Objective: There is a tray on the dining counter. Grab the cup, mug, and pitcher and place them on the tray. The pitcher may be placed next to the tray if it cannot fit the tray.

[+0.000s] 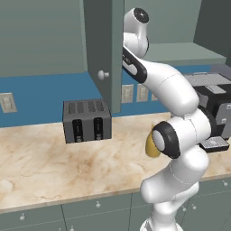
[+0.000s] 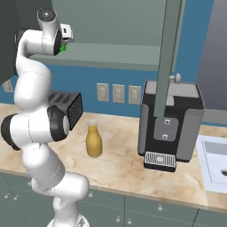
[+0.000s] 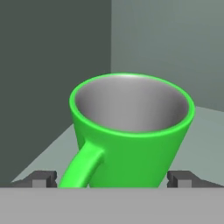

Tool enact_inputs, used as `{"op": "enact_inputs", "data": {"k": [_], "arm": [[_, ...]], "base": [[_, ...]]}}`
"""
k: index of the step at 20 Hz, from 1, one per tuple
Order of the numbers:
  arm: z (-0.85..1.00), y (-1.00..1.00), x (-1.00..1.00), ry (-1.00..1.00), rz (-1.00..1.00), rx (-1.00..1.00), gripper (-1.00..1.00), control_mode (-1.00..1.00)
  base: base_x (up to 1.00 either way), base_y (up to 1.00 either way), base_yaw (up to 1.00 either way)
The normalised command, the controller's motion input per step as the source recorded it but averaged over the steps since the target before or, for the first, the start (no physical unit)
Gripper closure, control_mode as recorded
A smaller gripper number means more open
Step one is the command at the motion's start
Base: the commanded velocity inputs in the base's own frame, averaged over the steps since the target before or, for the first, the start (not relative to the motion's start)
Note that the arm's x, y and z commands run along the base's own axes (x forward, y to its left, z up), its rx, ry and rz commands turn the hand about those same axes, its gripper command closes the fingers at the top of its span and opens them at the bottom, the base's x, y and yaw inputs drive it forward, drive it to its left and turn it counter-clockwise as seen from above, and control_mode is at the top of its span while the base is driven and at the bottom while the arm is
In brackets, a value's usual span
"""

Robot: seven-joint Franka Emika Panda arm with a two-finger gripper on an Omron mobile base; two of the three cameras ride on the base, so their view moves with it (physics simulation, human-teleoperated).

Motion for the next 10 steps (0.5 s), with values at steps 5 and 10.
{"op": "enact_inputs", "data": {"k": [5, 10], "arm": [[0.0, 0.0, 0.16, 0.0, 0.0, 0.0, -1.0, -1.0], [0.0, 0.0, 0.17, 0.0, 0.0, 0.0, -1.0, -1.0]], "base": [[0.0, 0.0, 0.0], [0.0, 0.0, 0.0]]}}
